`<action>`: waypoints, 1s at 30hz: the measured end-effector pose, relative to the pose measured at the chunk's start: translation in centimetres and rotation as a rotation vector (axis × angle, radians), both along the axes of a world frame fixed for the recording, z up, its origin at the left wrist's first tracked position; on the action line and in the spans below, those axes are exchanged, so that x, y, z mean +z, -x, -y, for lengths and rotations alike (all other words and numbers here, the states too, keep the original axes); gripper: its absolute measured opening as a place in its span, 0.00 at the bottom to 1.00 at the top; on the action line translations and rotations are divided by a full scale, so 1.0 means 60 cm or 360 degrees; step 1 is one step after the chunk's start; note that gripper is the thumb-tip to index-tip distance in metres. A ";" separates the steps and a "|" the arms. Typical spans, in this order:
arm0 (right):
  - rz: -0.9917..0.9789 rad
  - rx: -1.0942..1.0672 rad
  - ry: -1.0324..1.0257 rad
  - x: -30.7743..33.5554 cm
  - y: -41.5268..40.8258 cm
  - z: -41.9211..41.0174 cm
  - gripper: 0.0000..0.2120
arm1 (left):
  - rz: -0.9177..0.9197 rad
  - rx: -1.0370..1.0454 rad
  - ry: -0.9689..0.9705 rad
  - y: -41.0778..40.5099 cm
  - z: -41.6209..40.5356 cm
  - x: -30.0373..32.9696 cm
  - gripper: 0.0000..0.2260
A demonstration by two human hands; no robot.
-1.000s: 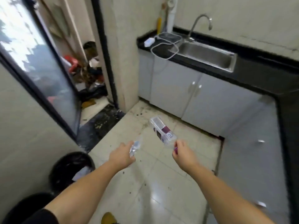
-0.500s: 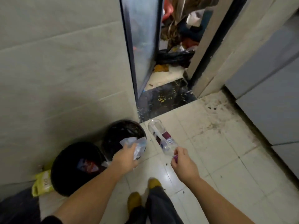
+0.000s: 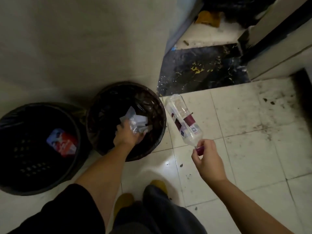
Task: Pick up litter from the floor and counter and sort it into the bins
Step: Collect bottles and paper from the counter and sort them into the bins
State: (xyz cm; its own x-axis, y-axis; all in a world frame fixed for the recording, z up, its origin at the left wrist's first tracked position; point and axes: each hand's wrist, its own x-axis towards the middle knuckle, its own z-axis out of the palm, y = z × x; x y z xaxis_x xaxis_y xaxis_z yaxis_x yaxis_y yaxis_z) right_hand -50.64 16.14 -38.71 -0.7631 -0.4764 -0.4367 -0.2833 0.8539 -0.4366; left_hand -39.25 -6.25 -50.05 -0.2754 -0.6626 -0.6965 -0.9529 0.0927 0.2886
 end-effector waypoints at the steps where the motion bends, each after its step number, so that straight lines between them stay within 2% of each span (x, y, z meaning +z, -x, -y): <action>1: -0.0014 -0.0003 -0.0010 0.000 0.001 -0.005 0.06 | 0.0023 0.0001 -0.0038 -0.001 0.001 0.000 0.41; 5: -0.0034 0.0060 -0.0084 0.044 0.000 0.005 0.07 | 0.0067 -0.0223 -0.0046 -0.023 0.008 0.059 0.41; 9: -0.0053 0.0300 -0.0099 0.126 -0.026 0.072 0.09 | 0.0062 -0.0337 0.0043 -0.091 0.030 0.152 0.27; 13: 0.0006 0.0619 -0.0056 0.192 -0.088 0.188 0.07 | 0.0167 -0.0167 0.0003 -0.218 0.051 0.219 0.20; 16: 0.0124 0.0879 0.0018 0.198 -0.154 0.284 0.07 | 0.0247 -0.0081 -0.0015 -0.321 0.056 0.223 0.21; 19: 0.0158 0.1211 0.0066 0.154 -0.230 0.372 0.08 | 0.0358 -0.0143 -0.0071 -0.397 0.052 0.189 0.27; 23: 0.0131 0.1621 -0.0015 0.041 -0.332 0.468 0.10 | 0.0424 -0.0123 -0.0173 -0.448 0.034 0.121 0.29; 30: 0.0050 0.1994 -0.0411 -0.130 -0.462 0.520 0.16 | 0.0184 -0.0105 0.0209 -0.482 -0.008 0.072 0.29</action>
